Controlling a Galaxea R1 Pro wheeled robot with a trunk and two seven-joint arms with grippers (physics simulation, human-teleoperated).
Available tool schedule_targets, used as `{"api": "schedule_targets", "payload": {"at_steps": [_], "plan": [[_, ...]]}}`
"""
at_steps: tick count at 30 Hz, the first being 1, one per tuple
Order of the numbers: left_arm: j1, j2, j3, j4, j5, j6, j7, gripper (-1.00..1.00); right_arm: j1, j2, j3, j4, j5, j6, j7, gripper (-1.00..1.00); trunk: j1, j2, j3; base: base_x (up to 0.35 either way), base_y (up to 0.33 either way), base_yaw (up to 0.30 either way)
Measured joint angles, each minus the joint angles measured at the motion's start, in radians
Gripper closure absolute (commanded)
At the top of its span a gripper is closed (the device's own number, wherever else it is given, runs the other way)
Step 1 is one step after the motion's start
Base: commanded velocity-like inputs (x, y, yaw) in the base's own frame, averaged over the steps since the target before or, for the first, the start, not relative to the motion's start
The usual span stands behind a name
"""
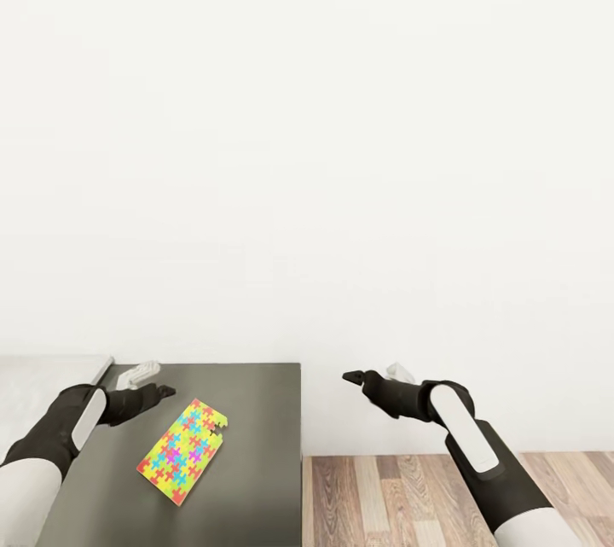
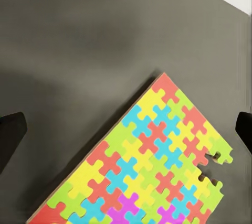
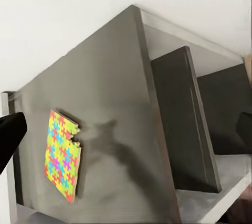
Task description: Put all the toys in the child's room - the three board games (two on the bed and one on the table), the two jigsaw puzzles on the table, and the tennis ball on the table - inside the toy box on the table in the child's room.
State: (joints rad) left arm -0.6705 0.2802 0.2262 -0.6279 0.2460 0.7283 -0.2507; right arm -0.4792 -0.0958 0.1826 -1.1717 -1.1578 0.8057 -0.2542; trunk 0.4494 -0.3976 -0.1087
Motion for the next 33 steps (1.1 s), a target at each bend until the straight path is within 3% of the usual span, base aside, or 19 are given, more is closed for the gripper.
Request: {"api": "schedule_targets", "payload": {"at_steps": [20,33], "plan": [[-0.034,0.020,0.000,0.001,-0.004,0.012,-0.013,-1.00,0.000,0.005,-0.009,0.015,0.000,0.003,0.002,-1.00,0.000,0.000,-0.033,0.000,0.000,0.000],[-0.037,0.026,-0.002,0.001,-0.010,0.062,-0.103,-1.00,0.000,0.003,-0.010,0.018,0.000,0.004,0.002,-1.00,0.000,0.000,-0.054,0.000,0.000,0.000]]}}
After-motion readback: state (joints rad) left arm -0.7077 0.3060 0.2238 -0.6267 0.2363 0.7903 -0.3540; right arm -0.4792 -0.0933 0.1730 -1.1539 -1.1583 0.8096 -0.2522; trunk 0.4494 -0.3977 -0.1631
